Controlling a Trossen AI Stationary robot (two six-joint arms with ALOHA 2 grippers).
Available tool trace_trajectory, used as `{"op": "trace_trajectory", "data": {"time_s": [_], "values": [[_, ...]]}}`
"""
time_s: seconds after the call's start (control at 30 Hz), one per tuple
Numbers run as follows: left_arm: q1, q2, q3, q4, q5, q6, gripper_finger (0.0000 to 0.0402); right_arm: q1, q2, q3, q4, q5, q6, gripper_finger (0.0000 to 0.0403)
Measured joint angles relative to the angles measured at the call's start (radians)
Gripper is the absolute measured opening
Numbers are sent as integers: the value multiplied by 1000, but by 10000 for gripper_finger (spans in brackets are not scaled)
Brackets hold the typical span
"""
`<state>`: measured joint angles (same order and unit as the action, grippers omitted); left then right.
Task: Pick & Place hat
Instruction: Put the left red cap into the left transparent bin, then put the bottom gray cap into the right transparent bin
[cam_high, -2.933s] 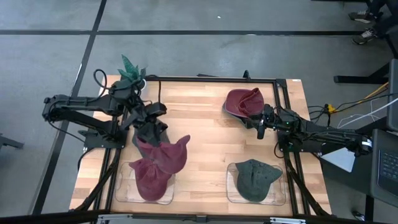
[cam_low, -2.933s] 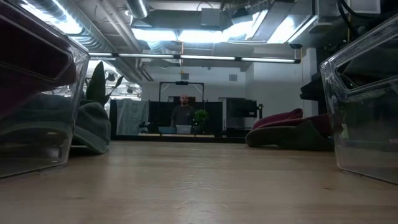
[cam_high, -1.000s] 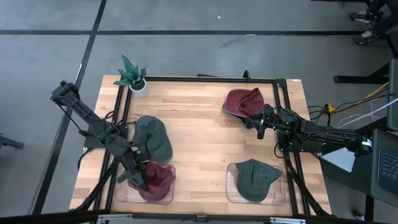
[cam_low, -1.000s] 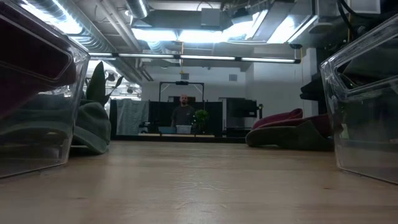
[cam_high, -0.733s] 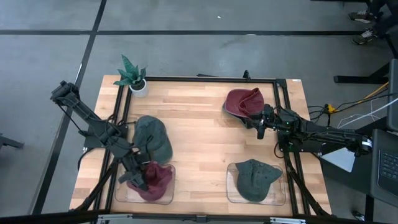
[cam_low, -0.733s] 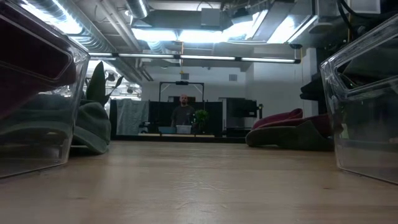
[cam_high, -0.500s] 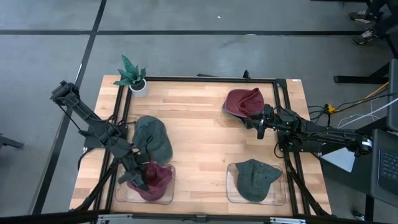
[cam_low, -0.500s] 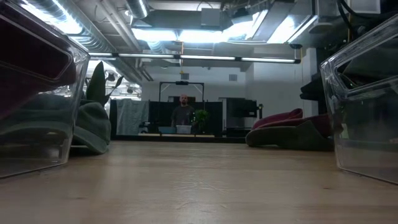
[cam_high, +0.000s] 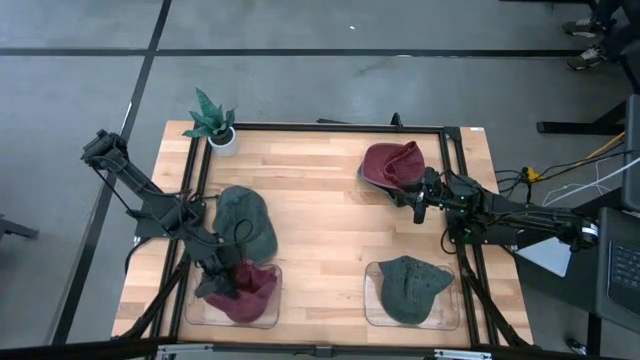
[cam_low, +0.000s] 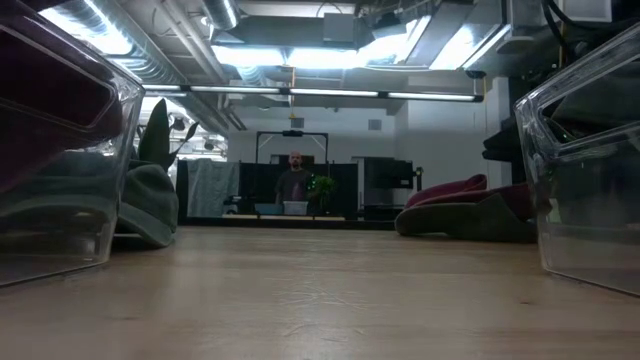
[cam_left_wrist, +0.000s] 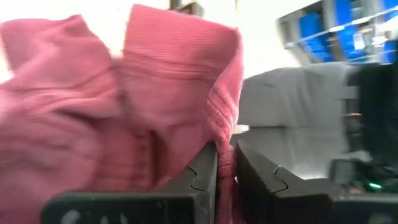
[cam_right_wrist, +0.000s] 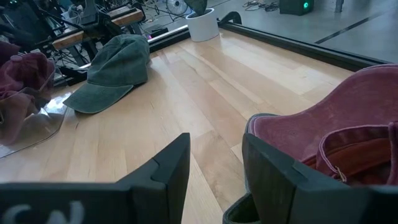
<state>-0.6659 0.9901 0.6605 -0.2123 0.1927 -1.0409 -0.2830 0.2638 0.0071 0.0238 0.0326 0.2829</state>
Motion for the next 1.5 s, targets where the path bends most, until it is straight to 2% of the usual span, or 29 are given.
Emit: {"op": "trace_trajectory", "data": {"time_s": [0.23,0.53,1.07,1.37,1.5], "values": [[11,0,0,-157,-90,81,41,0,0,0,0,0,-2,147],[42,0,0,-214,-120,231,83,0,0,0,0,0,0,147],[42,0,4,-272,-97,322,212,0,0,0,0,0,-2,147],[60,-9,68,-296,-168,350,213,0,0,0,0,0,-1,147],[60,-14,100,-311,-185,432,204,0,0,0,0,0,0,147]]}}
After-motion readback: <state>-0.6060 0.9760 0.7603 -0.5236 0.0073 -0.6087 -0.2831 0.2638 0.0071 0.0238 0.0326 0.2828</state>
